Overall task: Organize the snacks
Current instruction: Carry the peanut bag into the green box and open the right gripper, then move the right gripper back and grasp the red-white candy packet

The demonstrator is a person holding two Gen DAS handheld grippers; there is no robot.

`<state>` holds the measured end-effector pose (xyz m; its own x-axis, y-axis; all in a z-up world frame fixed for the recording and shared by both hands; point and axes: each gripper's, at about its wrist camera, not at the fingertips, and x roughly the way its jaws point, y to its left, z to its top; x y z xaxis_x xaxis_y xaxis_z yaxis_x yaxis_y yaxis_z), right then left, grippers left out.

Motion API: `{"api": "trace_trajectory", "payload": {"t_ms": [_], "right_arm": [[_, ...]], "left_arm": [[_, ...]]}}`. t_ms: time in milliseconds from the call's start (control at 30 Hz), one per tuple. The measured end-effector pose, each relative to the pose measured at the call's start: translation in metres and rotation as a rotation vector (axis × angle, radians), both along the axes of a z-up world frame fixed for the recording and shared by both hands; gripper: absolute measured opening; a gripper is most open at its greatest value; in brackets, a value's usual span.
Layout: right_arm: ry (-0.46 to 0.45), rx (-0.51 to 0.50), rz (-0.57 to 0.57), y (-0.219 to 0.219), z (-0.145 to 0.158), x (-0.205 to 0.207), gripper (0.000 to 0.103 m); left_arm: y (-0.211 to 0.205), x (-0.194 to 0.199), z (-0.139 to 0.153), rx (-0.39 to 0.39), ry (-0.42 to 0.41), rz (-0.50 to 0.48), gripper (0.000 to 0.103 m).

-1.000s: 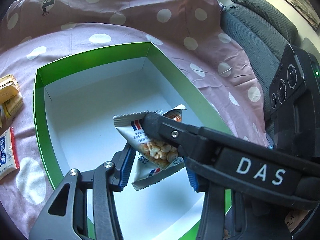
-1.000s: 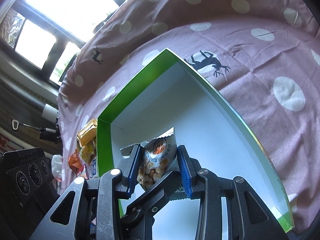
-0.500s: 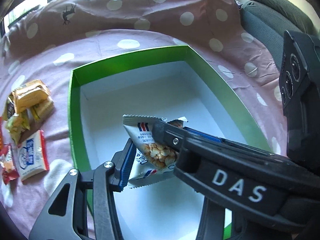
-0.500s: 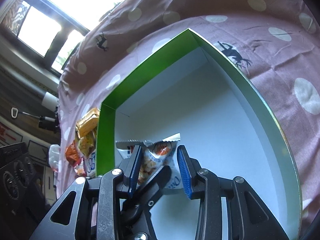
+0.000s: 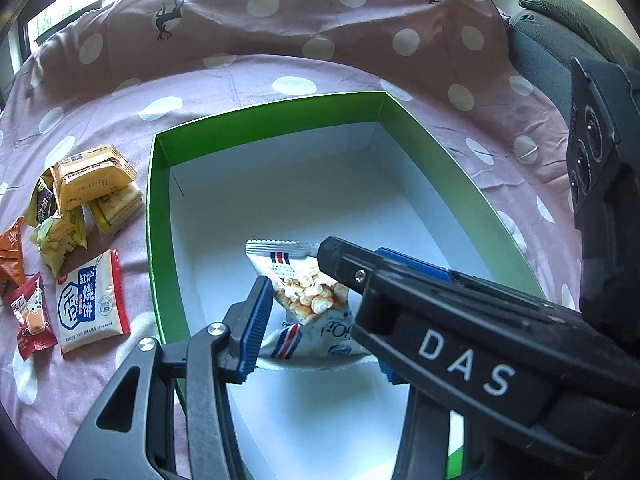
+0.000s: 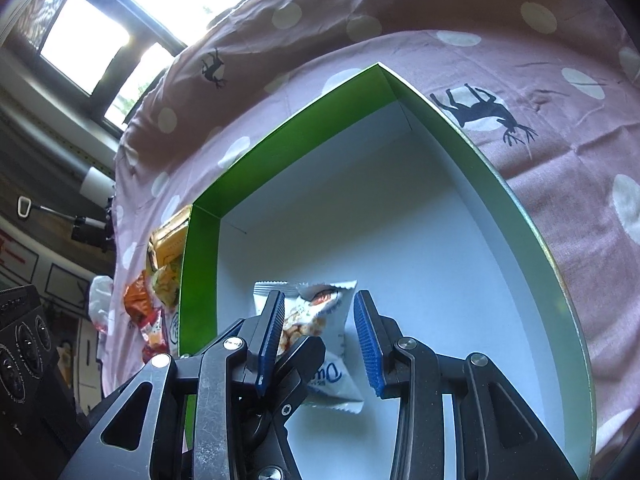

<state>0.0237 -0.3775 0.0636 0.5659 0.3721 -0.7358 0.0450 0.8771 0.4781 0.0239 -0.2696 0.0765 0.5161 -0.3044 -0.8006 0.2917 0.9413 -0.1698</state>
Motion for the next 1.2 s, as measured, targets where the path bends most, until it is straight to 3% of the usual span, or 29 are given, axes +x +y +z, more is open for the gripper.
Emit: {"api": "trace_trajectory", "payload": {"t_ms": [267,333,400,467,600,767,900,1200], "right_arm": [[-0.060,-0.051,-0.022,0.006,0.014,-0.008,0.040],[-0.089,-0.059,-0.024,0.007,0.023,-0.016,0.044],[-0.117,-0.065,-0.035,0.009,0.033,-0.022,0.062],[-0.173,-0.059,-0.046,0.011,0.047,-0.033,0.073],[-0.240,-0.058,-0.079,0.015,0.066,-0.048,0.083],[-0.276,-0.140,-0.116,0.034,0.079,-0.052,0.083],[-0.288,-0.195,-0.104,0.058,0.081,-0.053,0.083],[-0.276,-0.279,0.030,0.140,0.074,-0.042,0.083]], "left_arm": [[0.006,-0.005,0.010,-0.045,-0.026,-0.027,0.047],[0.009,-0.010,0.017,-0.063,-0.044,-0.040,0.050],[0.014,-0.017,0.028,-0.076,-0.075,-0.050,0.056],[0.023,-0.025,0.040,-0.095,-0.108,-0.049,0.073],[0.054,-0.034,0.058,-0.160,-0.152,-0.023,0.089],[0.103,-0.042,0.071,-0.154,-0.204,0.074,0.099],[0.154,-0.044,0.071,-0.144,-0.207,0.172,0.100],[0.276,-0.035,0.036,-0.064,-0.167,0.430,0.100]]}}
